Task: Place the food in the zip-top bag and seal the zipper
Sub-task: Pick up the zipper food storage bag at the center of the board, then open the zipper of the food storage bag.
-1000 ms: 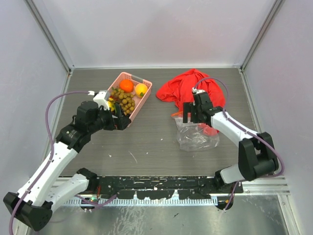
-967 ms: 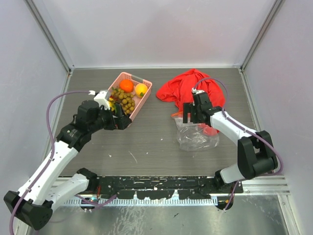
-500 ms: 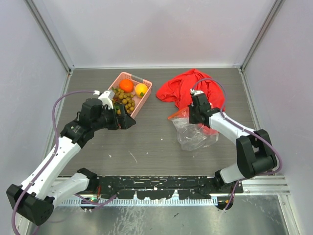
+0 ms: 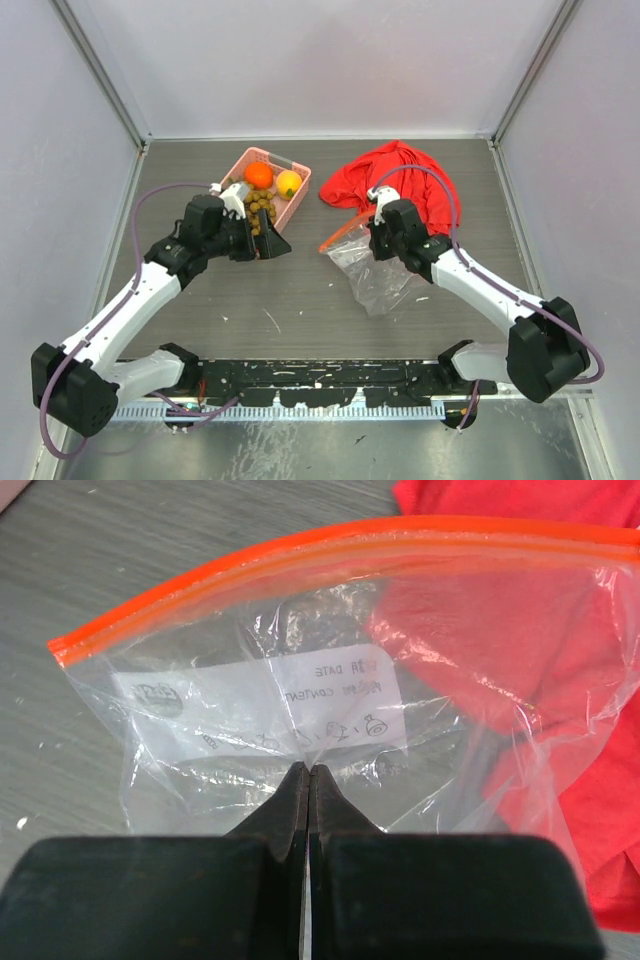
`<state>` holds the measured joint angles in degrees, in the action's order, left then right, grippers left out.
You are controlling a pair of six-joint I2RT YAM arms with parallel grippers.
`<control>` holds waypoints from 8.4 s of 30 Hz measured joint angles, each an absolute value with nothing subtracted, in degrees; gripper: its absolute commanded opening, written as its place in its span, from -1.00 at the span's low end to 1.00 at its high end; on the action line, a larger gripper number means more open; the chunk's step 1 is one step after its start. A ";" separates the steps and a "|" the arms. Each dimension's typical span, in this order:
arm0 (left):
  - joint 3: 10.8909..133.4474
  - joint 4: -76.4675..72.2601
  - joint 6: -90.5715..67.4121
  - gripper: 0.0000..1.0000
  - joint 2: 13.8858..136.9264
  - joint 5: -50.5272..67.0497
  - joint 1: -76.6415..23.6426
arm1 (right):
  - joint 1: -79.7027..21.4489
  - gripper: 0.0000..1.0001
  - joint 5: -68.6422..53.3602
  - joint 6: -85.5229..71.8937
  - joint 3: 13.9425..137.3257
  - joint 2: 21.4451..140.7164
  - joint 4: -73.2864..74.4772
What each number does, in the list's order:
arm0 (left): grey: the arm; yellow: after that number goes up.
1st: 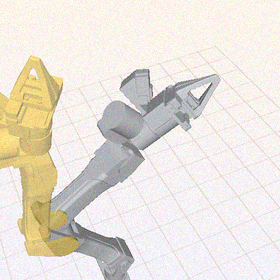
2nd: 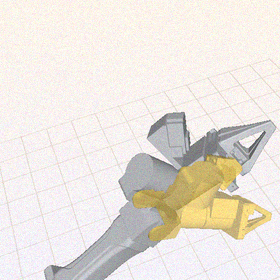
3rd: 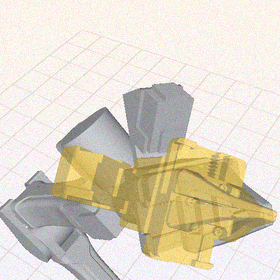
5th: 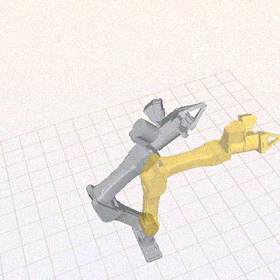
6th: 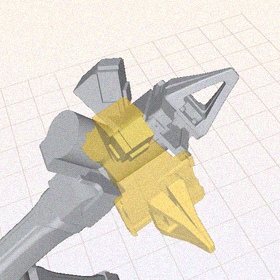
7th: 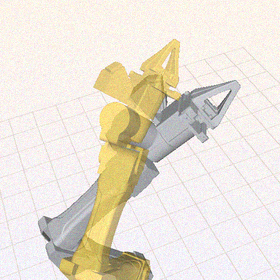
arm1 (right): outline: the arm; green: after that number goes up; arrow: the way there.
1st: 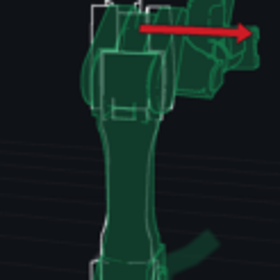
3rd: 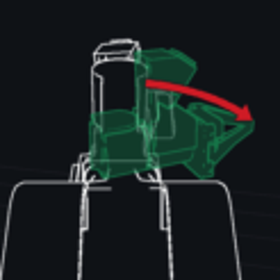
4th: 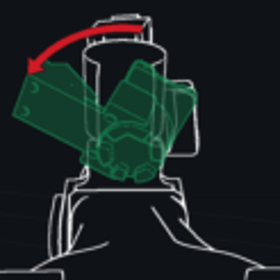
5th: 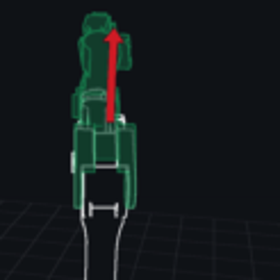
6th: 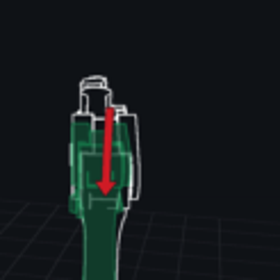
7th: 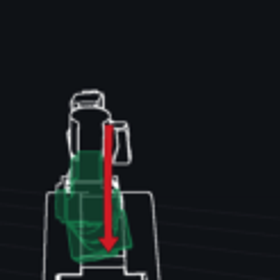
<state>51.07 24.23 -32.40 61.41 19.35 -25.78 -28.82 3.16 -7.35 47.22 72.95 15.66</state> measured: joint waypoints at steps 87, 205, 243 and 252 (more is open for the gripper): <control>64.03 14.61 -13.61 -1.00 70.83 -24.86 -58.48 | -39.05 0.85 2.87 -24.10 52.71 54.13 12.29; 67.33 24.86 -40.75 -1.00 82.87 -28.69 -56.86 | -40.36 0.24 19.40 -20.03 58.00 69.78 29.15; 62.11 25.58 -55.94 -1.00 77.43 -34.48 -56.86 | -51.31 -0.99 35.57 -25.45 61.10 73.54 31.59; 62.15 24.99 -54.52 -1.00 77.45 -34.85 -56.88 | -51.31 -0.99 43.62 -19.25 63.40 71.66 34.70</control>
<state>62.15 24.99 -54.52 77.45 -34.85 -56.88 -51.31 43.62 -19.25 63.40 71.66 34.70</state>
